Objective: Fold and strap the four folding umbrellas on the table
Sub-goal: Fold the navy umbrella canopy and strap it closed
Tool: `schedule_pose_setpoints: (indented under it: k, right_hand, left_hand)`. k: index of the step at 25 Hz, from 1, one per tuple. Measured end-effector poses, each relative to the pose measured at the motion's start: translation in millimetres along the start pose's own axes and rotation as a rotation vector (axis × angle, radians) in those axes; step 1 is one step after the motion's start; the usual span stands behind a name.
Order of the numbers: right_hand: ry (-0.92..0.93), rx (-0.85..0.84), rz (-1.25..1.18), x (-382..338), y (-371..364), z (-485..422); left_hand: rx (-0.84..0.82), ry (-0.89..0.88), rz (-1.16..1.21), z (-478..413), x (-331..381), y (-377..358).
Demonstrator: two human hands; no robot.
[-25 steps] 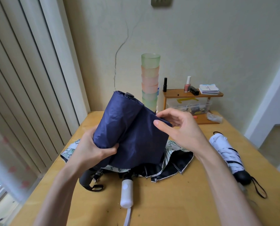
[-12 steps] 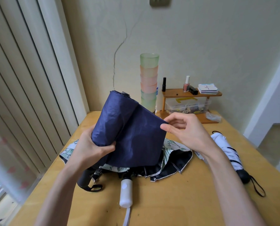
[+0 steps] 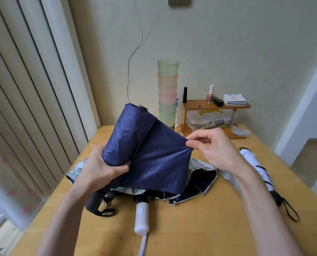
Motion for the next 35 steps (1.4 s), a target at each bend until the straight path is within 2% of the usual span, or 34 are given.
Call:
schedule_pose_setpoints:
  k: [6, 14, 18, 20, 22, 25, 30, 35]
  right_hand:
    - [-0.039, -0.015, 0.020, 7, -1, 1]
    - [0.006, 0.120, -0.212, -3, 9, 2]
    - [-0.079, 0.022, -0.443, 1, -11, 3]
    - [-0.098, 0.068, -0.410, 7, -16, -1]
    - [-0.088, 0.193, -0.403, 11, -14, -4]
    - [-0.021, 0.317, -0.366, 4, -21, -6]
    - [-0.039, 0.305, -0.326, 0, -33, -3]
    - [0.028, 0.414, -0.260, 2, -14, -2]
  left_hand:
    - [-0.021, 0.069, 0.026, 4, -2, 2]
    - [-0.010, 0.120, 0.115, 4, -9, 5]
    - [0.009, 0.139, 0.224, 5, -12, 2]
    - [0.030, 0.139, 0.264, 4, -10, 1]
    - [0.068, 0.150, 0.276, 2, -10, 0]
    - [0.094, 0.198, 0.323, 2, -12, -4]
    - [0.112, 0.272, 0.421, 7, -17, 1]
    - [0.069, 0.344, 0.477, 9, -15, -3]
Point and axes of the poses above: each hand's wrist, its own z-axis away from the middle knuckle, its own y-axis out of the back of the hand, x = y × z, the point moved 9 cm from there along -z, towards the middle knuckle, and after that the axes turned 2 degrees about -y, right-handed, at the moved point
